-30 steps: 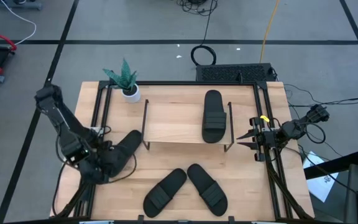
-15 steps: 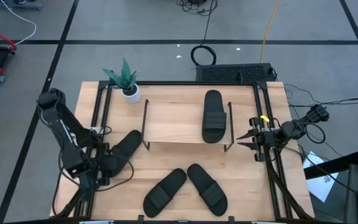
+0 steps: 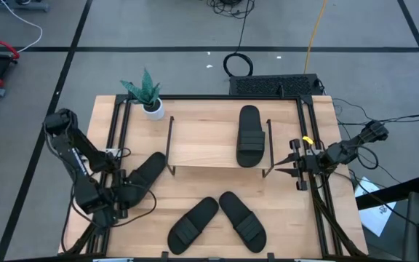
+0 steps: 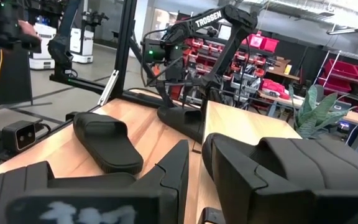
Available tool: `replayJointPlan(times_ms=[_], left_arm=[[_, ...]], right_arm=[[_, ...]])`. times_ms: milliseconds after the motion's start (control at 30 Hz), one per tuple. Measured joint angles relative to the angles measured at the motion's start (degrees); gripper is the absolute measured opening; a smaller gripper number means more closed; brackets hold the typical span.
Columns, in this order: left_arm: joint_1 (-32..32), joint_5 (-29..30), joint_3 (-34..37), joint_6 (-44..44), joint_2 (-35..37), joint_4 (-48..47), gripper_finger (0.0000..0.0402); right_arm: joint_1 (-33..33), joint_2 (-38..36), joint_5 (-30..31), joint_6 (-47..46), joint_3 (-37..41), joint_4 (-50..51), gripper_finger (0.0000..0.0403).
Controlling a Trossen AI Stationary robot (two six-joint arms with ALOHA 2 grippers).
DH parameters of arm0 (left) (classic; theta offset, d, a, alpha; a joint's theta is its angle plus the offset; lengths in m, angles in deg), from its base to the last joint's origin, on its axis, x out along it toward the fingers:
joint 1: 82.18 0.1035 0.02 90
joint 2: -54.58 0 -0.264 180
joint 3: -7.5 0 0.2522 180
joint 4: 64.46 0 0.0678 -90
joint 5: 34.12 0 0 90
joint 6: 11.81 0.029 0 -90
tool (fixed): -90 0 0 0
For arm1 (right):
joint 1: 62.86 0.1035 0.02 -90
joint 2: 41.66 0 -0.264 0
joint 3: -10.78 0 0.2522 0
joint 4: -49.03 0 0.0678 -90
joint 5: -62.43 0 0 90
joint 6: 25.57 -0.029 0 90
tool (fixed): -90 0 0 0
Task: Pick and place slides into the shelf
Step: Put the top left black slide on the shelf
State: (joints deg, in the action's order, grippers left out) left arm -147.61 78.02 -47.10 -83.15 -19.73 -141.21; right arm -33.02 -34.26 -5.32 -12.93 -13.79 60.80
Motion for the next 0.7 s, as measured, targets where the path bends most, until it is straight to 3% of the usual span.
replayJointPlan(times_ms=[167,400,700], left_arm=[[-0.01,-0.03,-0.15,-1.60,-3.40,-2.38,0.0255],[0.03,0.32,0.02,-7.60,-14.20,-10.20,0.0255],[0.05,3.47,0.10,-11.31,-23.90,-10.99,0.0255]], right_arm=[[-0.01,0.83,0.06,-0.22,0.00,0.02,0.0064],[-0.01,0.97,0.15,-0.22,0.00,0.02,0.0064],[-0.02,0.99,0.15,-0.66,0.00,0.02,0.0064]])
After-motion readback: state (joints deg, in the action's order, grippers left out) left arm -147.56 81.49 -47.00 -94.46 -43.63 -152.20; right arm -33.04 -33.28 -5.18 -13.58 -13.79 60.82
